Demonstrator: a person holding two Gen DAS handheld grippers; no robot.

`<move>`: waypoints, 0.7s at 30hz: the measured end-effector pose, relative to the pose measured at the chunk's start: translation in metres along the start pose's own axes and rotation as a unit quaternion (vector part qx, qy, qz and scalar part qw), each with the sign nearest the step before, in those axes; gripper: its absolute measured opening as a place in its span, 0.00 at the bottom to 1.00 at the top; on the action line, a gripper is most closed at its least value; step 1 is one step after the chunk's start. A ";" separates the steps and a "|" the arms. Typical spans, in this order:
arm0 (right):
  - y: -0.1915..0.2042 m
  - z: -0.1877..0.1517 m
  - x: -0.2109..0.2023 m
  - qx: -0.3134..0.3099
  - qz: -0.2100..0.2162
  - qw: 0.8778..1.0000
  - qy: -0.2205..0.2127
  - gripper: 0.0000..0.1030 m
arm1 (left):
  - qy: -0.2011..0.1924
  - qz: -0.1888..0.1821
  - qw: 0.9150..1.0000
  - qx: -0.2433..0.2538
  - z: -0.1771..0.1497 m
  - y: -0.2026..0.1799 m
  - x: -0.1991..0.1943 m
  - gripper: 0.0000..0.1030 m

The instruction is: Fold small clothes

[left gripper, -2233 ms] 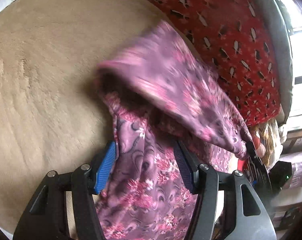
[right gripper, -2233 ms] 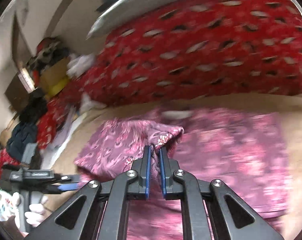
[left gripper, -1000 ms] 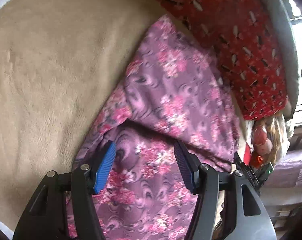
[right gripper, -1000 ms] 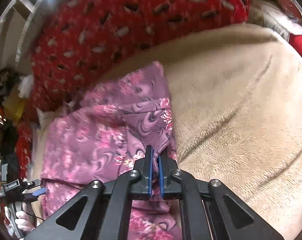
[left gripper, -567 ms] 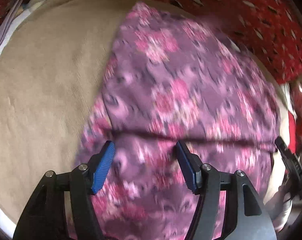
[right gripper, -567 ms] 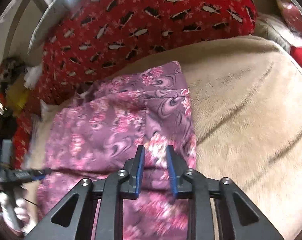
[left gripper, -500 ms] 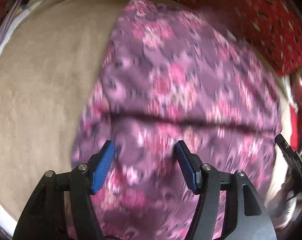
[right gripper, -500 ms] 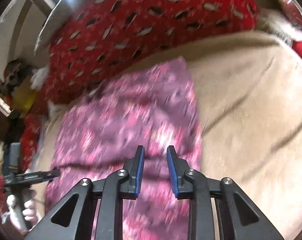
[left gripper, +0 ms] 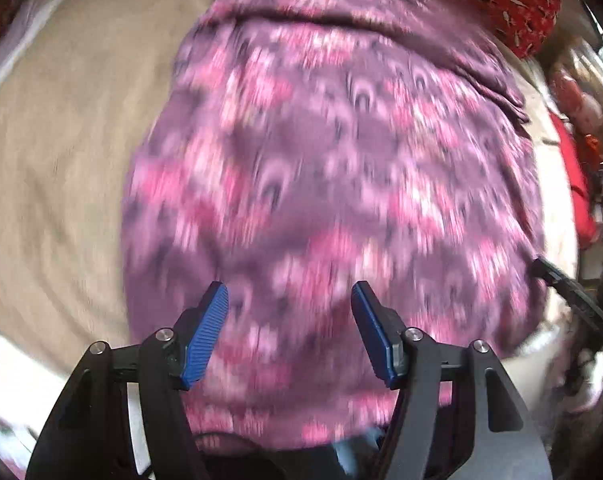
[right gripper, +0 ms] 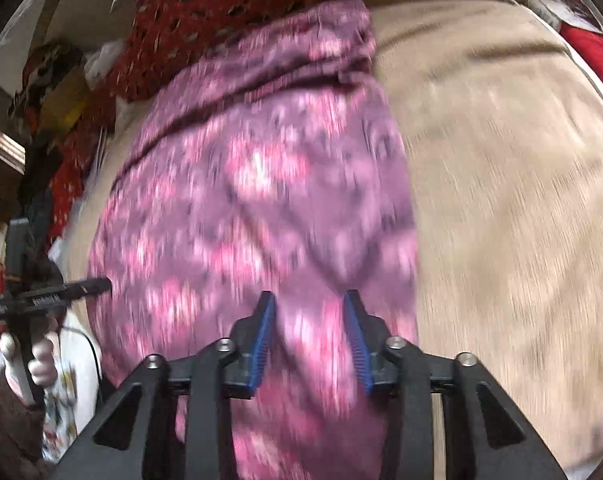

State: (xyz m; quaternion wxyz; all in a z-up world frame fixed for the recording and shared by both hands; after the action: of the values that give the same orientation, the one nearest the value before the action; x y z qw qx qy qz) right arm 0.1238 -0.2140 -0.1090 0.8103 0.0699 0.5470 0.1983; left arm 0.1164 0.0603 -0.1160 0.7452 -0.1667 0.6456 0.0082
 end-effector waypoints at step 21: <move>-0.033 -0.114 -0.024 0.022 0.075 0.997 0.013 0.53 | 0.094 -0.174 0.962 -0.188 -0.082 0.105 0.028 0.61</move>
State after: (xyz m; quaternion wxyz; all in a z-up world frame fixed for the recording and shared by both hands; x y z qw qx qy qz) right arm 0.0199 -0.2658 -0.1445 0.7840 0.1260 0.5553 0.2472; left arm 0.0181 0.1325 -0.1773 0.6261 -0.4134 0.6609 -0.0167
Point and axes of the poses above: each gripper's, at about its wrist camera, not at the fingertips, and x roughly the way its jaws point, y to its left, z to its top, the point moved 6 cm from there along x, roughly the way its jaws point, and after that the axes turned 7 degrees about -x, right-handed, at the moved point
